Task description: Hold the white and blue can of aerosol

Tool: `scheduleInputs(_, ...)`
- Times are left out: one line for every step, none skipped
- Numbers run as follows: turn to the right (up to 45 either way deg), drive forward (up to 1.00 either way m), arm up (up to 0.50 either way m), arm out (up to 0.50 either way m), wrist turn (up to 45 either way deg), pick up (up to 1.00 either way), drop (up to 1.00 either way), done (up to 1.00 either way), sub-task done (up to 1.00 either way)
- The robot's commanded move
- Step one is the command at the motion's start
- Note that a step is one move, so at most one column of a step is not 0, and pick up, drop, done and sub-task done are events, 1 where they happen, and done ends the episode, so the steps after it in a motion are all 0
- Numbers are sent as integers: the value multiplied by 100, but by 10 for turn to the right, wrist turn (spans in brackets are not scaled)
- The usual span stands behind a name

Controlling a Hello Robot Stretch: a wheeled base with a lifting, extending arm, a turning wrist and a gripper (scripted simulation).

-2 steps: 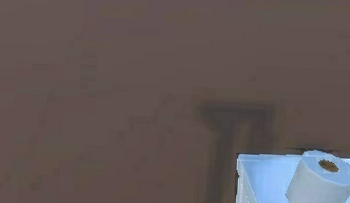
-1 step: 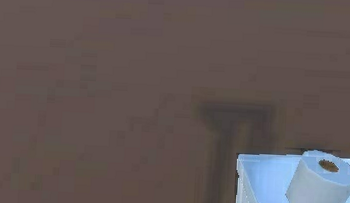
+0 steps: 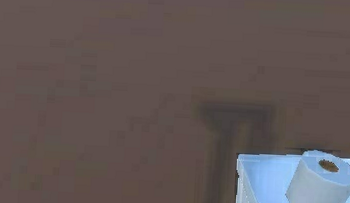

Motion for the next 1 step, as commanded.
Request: scheduleInputs(0, 0, 0, 0, 0, 0, 0, 100, 0)
